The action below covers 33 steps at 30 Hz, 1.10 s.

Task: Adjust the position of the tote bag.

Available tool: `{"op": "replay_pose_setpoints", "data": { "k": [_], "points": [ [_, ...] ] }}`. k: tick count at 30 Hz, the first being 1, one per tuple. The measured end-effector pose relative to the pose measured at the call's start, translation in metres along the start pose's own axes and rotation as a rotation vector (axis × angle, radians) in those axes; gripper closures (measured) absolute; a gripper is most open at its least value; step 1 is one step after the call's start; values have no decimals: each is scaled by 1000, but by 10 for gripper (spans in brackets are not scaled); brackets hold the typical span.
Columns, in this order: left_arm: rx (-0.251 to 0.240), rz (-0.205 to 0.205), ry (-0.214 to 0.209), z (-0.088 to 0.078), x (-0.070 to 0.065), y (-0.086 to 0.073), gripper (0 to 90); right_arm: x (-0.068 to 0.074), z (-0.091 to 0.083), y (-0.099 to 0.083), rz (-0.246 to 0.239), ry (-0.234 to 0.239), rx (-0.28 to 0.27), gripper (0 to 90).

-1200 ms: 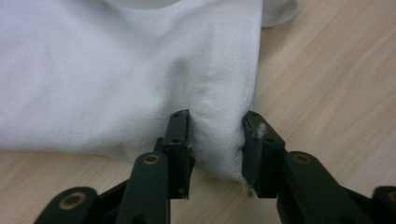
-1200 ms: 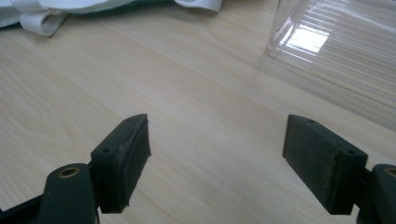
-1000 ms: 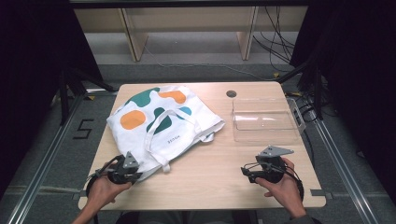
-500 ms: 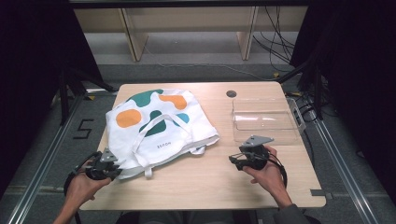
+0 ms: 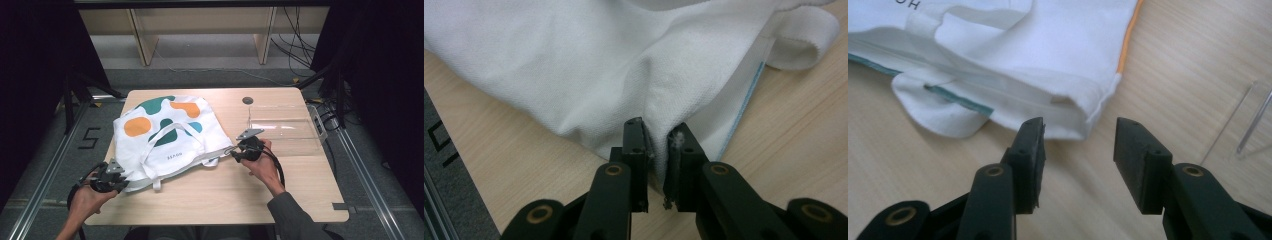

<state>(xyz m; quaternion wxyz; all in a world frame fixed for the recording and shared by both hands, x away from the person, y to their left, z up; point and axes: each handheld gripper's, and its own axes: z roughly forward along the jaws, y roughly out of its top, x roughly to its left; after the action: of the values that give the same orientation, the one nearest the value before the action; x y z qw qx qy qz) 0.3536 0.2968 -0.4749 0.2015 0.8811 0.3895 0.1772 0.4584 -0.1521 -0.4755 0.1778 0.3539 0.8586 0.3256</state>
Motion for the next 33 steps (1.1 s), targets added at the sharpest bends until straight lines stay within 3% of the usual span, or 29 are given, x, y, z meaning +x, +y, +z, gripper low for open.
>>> {"op": "replay_pose_setpoints", "data": {
  "k": [3,5,6,8,10,11,13,14,16,17,19,20,21,22,25,26,27,28,29,31,33],
  "points": [
    [-7,-9,-3,1,0,0,800,-1,13,4,-6,-23,-14,570],
    [-1,-10,-4,0,0,0,800,-2,15,7,-18,-18,13,570],
    [-20,-37,10,2,-1,0,800,-1,23,8,-27,-31,8,574],
    [-13,-15,5,3,0,0,802,2,29,10,-50,-39,-11,647],
    [-9,-20,-8,3,1,0,803,3,30,12,-71,-44,2,695],
    [-7,-20,-7,2,1,0,804,4,31,15,-157,-82,16,774],
    [-14,-18,-8,1,3,0,805,3,30,16,-155,-84,18,795],
    [-31,-47,-17,3,2,-1,805,4,28,17,-160,-72,34,811],
    [-19,-20,-11,0,4,-2,807,5,23,18,-183,-63,37,821],
    [-26,-19,9,-1,5,-3,811,9,17,17,-197,-48,54,822],
    [-24,-19,0,-2,6,-4,813,12,12,15,-207,-46,63,822],
    [-23,-28,14,-3,7,-4,817,19,1,10,-211,-10,75,822],
    [-33,-32,1,-3,8,-5,817,19,1,10,-211,-10,75,822],
    [-40,-40,10,-3,9,-6,820,26,-14,4,-209,-16,72,821],
    [-40,-33,2,-3,8,-5,825,35,-26,-4,-219,2,63,820],
    [-53,-45,-8,-2,5,-4,826,41,-39,-12,-220,12,54,819],
    [-53,-45,-8,-2,5,-4,828,40,-44,-16,-264,30,41,819],
    [-72,-61,-16,-2,1,-3,828,40,-44,-16,-264,30,41,819],
    [-85,-63,-24,-2,-1,-2,828,44,-52,-22,-215,20,50,818],
    [-96,-60,-52,-2,-7,1,828,47,-64,-33,-212,2,46,819],
    [-96,-41,-58,-1,-13,3,828,50,-79,-49,-177,16,68,816]
  ]
}}
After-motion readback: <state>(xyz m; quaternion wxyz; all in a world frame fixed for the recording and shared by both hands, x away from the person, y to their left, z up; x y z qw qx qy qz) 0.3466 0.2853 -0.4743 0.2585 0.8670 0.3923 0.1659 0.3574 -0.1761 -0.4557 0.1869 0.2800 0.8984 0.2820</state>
